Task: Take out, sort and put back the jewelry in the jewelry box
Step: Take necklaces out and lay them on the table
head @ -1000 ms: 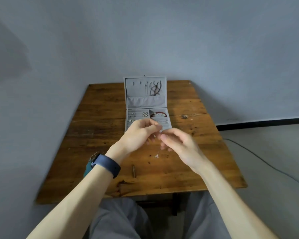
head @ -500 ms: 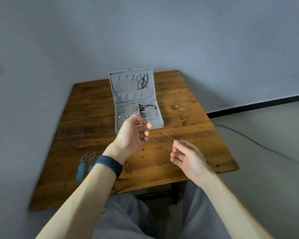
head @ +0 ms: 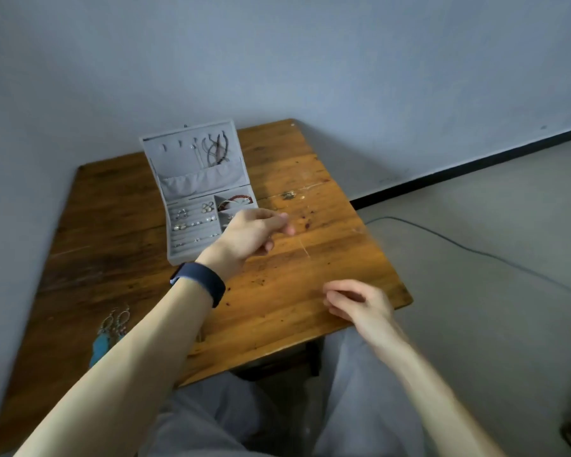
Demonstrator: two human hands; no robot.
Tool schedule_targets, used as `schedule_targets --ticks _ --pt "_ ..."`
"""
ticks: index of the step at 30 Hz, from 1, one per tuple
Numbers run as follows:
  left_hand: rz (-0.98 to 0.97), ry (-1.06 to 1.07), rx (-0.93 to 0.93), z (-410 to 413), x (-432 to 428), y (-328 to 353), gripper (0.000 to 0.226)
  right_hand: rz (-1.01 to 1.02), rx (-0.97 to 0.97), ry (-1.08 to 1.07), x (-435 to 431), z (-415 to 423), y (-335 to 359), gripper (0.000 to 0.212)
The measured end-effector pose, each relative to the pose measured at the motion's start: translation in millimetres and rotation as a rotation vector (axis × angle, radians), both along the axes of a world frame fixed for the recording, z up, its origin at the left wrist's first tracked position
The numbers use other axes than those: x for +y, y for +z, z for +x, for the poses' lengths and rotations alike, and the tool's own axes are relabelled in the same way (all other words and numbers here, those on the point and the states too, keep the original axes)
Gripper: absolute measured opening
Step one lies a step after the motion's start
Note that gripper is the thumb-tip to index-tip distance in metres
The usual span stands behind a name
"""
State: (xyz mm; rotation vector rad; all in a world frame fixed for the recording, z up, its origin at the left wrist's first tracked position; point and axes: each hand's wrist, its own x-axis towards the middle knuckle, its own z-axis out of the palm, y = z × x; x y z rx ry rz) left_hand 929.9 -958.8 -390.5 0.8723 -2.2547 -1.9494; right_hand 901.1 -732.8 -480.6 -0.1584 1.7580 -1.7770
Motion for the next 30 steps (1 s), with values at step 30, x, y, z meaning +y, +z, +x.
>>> schedule_targets --ticks 30 --pt "-0.841 -0.226 -0.059 -163.7 65.2 -101.4 0.014 0.778 0.569 -0.05 48.2 -79.6 -11.3 0.026"
